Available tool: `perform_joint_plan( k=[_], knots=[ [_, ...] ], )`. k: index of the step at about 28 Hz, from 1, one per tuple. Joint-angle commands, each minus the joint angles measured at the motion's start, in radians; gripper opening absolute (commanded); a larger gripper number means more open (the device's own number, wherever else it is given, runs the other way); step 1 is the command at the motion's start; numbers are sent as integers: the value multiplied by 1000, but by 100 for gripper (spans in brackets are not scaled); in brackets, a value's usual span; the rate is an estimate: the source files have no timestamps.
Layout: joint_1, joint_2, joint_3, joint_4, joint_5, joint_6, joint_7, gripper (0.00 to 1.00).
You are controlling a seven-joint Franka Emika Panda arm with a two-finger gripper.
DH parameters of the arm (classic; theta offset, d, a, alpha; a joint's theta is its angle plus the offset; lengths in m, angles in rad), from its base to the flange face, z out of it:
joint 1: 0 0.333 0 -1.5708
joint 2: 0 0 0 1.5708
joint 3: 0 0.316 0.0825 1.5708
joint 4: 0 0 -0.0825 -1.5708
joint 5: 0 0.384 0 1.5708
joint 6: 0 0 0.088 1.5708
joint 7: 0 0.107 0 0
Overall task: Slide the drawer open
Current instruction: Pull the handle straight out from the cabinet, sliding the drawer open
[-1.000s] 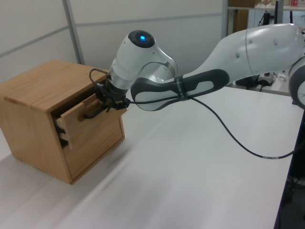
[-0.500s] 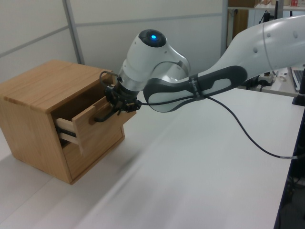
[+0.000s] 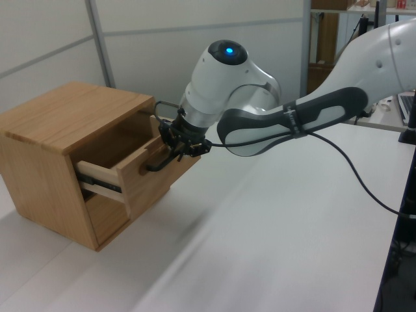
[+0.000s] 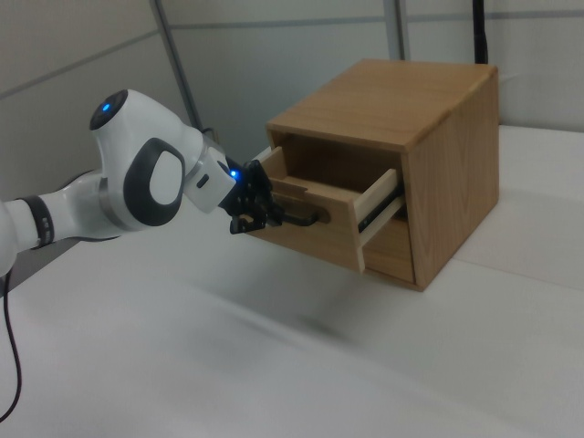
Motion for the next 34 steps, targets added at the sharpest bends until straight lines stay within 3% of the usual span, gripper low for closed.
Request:
perform_joint_plan(
  k=[1,13,34],
  knots=[
    [5,-91,-9,-105,-9,-2,-8,0],
    [8,-192,-10,-211,-8,-4,-8,0],
    [19,-309,-9,-355,-3,-18,-10,0]
  ],
)
